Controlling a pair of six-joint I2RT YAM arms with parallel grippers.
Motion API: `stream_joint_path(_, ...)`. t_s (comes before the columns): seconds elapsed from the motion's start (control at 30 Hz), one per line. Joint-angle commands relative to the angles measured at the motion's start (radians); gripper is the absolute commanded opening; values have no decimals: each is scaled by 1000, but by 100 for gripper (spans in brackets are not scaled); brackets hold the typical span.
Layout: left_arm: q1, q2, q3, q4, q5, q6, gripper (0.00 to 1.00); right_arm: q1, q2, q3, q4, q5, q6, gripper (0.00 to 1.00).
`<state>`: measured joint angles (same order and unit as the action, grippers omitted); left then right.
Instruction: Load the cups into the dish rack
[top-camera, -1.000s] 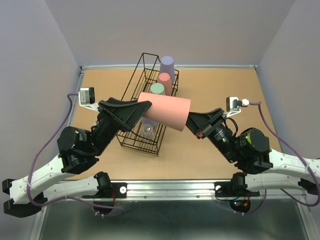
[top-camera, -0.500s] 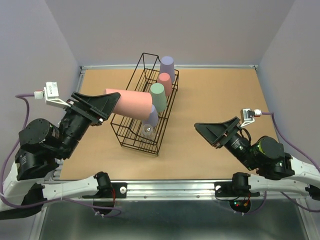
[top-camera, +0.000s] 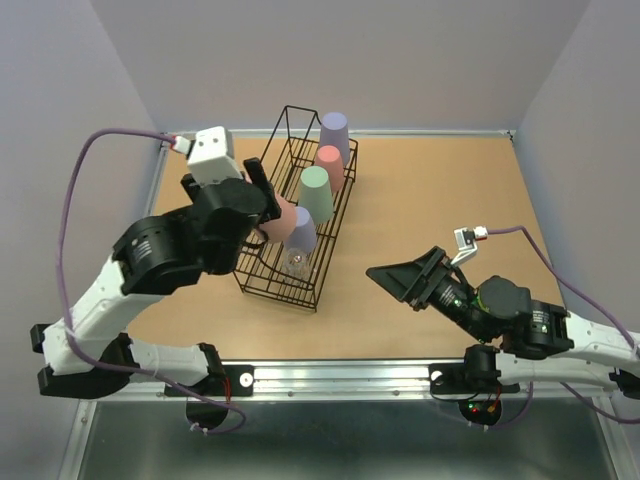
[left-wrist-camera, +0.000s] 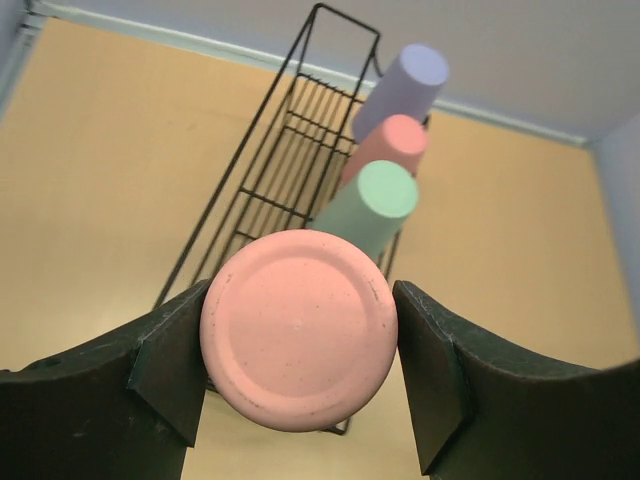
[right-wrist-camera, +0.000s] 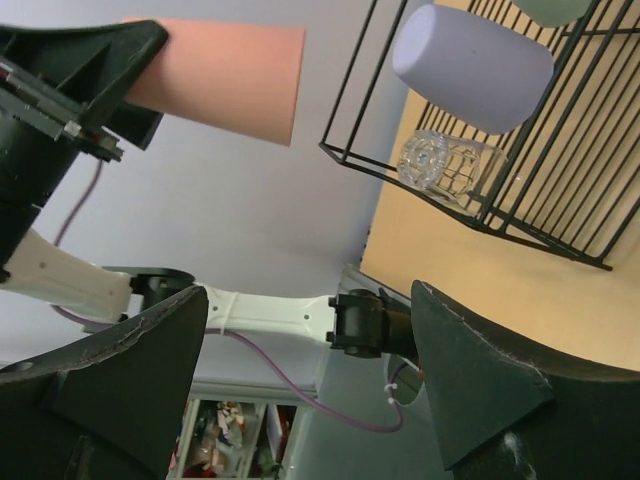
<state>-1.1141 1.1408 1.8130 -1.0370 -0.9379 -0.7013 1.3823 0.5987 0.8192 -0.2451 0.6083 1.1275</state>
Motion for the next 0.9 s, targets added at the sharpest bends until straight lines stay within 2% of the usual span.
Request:
stream_joint_path(0.0,36,49,63,-78,-131,82,0,3,-2,40,-17,-5,9,87)
stream_joint_path(0.2,51,134,109,-78,-222,202,0,4,-46,29,-43,5,25,87)
stream_joint_path(0.37,60,152,111,-34,-236,276,0,4,-86,15,-74,18,40,87)
stream_joint_path(0.87,63,142,-125,78,-272,333,0,4,-129,15,-137,7,55,87)
